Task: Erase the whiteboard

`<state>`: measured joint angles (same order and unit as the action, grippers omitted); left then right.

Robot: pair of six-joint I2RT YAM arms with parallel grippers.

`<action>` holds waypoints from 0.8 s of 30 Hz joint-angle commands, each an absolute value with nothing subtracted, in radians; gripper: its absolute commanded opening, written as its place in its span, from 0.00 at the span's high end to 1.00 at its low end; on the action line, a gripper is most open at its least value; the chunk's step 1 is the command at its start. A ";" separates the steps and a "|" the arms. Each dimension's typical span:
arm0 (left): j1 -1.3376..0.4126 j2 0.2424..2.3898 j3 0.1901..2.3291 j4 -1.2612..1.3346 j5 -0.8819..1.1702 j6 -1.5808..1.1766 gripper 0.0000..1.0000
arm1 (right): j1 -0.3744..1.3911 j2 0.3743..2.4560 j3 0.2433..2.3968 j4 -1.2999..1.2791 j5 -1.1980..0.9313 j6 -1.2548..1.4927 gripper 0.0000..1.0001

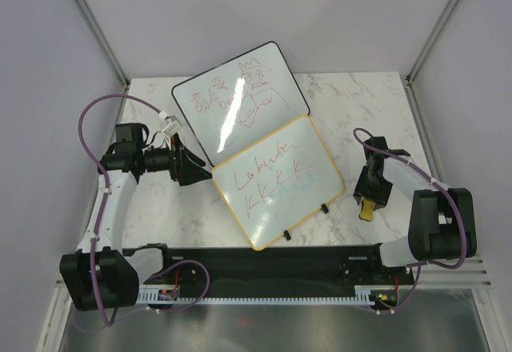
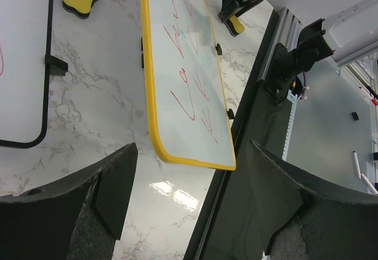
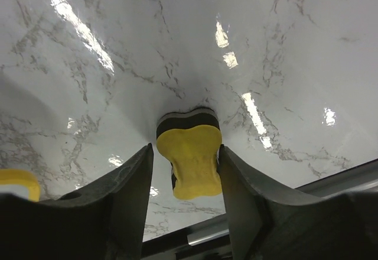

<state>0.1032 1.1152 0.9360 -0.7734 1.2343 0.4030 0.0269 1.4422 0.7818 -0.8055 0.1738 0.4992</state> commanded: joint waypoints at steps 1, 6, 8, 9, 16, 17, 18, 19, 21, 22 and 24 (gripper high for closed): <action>0.104 1.106 0.959 -0.785 1.256 0.434 0.18 | 0.026 1.440 0.781 -0.779 0.161 0.500 0.46; 0.104 1.104 0.956 -0.787 1.249 0.437 0.18 | 0.026 1.431 0.770 -0.781 0.152 0.515 0.62; 0.104 1.106 0.951 -0.787 1.235 0.439 0.18 | 0.028 1.424 0.772 -0.779 0.150 0.515 0.67; 0.104 1.106 0.948 -0.785 1.224 0.439 0.18 | 0.028 1.416 0.772 -0.781 0.149 0.517 0.74; 0.106 1.100 0.916 -0.678 1.088 0.328 0.18 | 0.041 1.373 0.790 -0.781 0.195 0.506 1.00; 0.104 1.097 0.902 -0.667 1.080 0.321 0.18 | 0.047 1.365 0.807 -0.779 0.215 0.490 1.00; 0.103 1.097 0.897 -0.658 1.083 0.316 0.18 | 0.055 1.350 0.819 -0.779 0.224 0.480 1.00; 0.101 1.097 0.891 -0.647 1.085 0.308 0.18 | 0.063 1.341 0.834 -0.779 0.233 0.470 1.00; 0.101 1.098 0.879 -0.644 1.085 0.316 0.18 | 0.084 1.303 0.893 -0.776 0.259 0.433 1.00; 0.101 1.097 0.873 -0.641 1.085 0.319 0.18 | 0.087 1.286 0.913 -0.770 0.270 0.420 1.00; 0.100 1.094 0.855 -0.634 1.094 0.327 0.18 | 0.100 1.226 0.968 -0.756 0.291 0.378 1.00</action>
